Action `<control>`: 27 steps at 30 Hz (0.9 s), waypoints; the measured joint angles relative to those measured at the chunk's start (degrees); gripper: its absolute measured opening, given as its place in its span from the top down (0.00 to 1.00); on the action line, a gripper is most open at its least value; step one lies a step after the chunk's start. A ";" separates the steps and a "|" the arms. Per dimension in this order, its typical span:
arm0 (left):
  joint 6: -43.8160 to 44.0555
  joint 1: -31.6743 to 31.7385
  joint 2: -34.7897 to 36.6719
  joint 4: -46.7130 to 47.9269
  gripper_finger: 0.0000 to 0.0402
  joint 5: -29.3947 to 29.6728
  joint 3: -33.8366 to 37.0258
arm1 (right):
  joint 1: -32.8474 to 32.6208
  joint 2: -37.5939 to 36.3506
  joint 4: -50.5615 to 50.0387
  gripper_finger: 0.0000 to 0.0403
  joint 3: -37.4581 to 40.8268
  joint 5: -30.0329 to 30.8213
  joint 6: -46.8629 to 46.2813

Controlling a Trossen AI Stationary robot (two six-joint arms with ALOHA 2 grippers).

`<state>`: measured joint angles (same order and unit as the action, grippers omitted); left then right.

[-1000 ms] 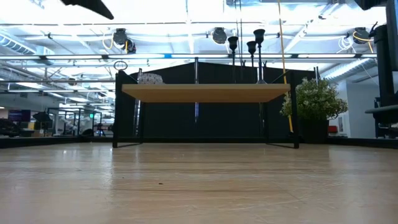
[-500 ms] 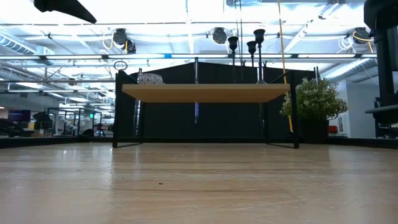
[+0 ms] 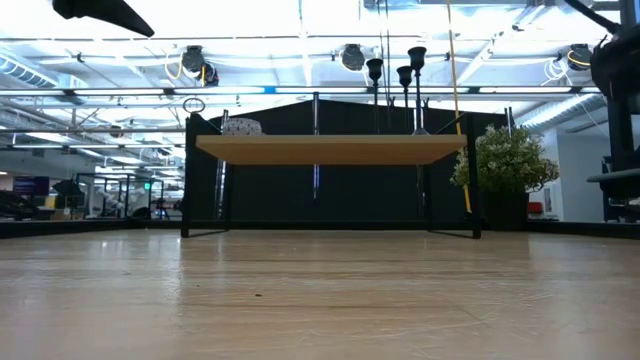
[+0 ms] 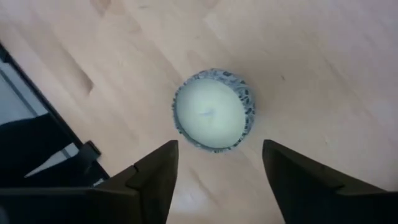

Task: Pick & Place candle stick holders
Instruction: Put the blue patterned scented candle on the shelf

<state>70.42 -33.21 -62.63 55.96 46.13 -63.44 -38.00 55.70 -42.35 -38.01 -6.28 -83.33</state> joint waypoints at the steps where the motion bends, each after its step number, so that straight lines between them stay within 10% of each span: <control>1: 0.21 0.00 0.00 0.00 0.04 0.00 0.00 | 0.00 0.00 0.66 0.43 0.34 0.00 -0.60; 27: 0.21 0.00 0.00 0.00 0.06 -1.64 0.00 | 0.04 0.00 8.77 0.46 5.41 -1.31 -3.47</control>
<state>70.63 -33.21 -62.63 55.96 44.49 -63.44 -37.95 55.70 -33.58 -32.60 -7.60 -86.81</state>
